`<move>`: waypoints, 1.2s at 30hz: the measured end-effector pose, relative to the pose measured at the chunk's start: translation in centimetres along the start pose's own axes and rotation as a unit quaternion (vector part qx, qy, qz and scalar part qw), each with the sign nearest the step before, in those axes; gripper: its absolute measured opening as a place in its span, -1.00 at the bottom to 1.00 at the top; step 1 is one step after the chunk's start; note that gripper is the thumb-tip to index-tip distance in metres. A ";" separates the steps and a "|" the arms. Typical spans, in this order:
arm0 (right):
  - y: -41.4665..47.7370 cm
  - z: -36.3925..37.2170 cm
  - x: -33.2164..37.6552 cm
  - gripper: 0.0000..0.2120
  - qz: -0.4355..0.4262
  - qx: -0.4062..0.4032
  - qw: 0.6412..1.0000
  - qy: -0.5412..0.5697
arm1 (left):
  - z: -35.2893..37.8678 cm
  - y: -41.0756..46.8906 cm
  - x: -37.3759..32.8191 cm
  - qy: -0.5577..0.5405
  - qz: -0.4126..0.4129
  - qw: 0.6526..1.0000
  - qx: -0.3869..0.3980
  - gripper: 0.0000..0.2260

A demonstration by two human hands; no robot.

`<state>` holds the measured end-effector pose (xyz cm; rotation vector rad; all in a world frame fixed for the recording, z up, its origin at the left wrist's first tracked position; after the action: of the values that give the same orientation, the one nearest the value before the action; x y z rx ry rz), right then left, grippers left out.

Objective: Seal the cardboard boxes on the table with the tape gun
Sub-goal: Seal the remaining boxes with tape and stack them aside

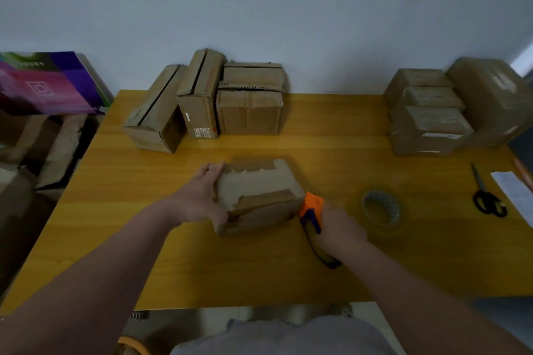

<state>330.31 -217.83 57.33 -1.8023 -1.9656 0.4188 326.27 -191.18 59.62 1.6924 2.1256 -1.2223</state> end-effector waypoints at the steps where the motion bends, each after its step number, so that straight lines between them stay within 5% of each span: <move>1: 0.0 -0.2 -0.1 -0.65 0.003 -0.009 1.000 0.019 | -0.1 0.2 0.8 0.035 -0.001 0.999 0.012 0.14; 7: 0.8 -4.2 -1.4 -0.76 0.026 -0.073 0.983 0.166 | -0.9 1.1 2.6 0.205 0.000 0.978 0.049 0.03; 11: 0.2 -6.3 -1.4 -0.93 0.009 -0.120 0.934 0.335 | -0.2 1.3 0.1 0.308 -0.024 0.949 -0.065 -0.27; 14: -0.4 -7.2 -1.3 -0.88 -0.021 -0.166 0.883 0.439 | 1.6 1.3 -3.2 0.256 -0.058 0.956 -0.131 -0.45; 18: -0.7 -7.3 -1.7 -0.85 -0.022 -0.160 0.847 0.506 | 5.6 2.0 -5.9 0.217 -0.073 0.973 -0.022 -0.21; 24: -1.1 -7.0 -2.2 -0.32 -0.108 -0.108 0.863 0.482 | 6.1 2.4 -5.4 0.310 0.005 0.950 0.037 -0.19; 29: -0.8 -7.2 -1.9 -0.30 -0.152 -0.060 0.870 0.465 | 4.3 2.2 -3.9 0.374 0.125 0.918 0.038 -0.26; 32: -0.7 -7.1 -1.7 -0.32 -0.184 -0.030 0.858 0.478 | 3.8 1.7 -4.0 0.225 0.137 0.962 -0.077 -0.49; 34: -0.8 -7.0 -1.3 -0.30 -0.211 -0.004 0.848 0.486 | 3.2 1.0 -4.8 -0.063 0.073 0.978 -0.187 -0.69; 36: -0.9 -7.0 -1.0 -0.29 -0.240 0.011 0.847 0.474 | 2.6 0.3 -5.7 -0.378 -0.057 0.913 -0.143 -0.69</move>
<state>333.15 -219.38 63.65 -1.0606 -1.5346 -0.5297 327.58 -197.17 61.06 0.7846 1.7931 -1.2395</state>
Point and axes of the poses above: each hand's wrist, its own y-axis towards the middle knuckle, its own z-axis out of the palm, x = y × z, the point moved 2 cm from there along y, towards the middle knuckle, and after that the axes turned 1 degree about y, right-handed, at the moved point
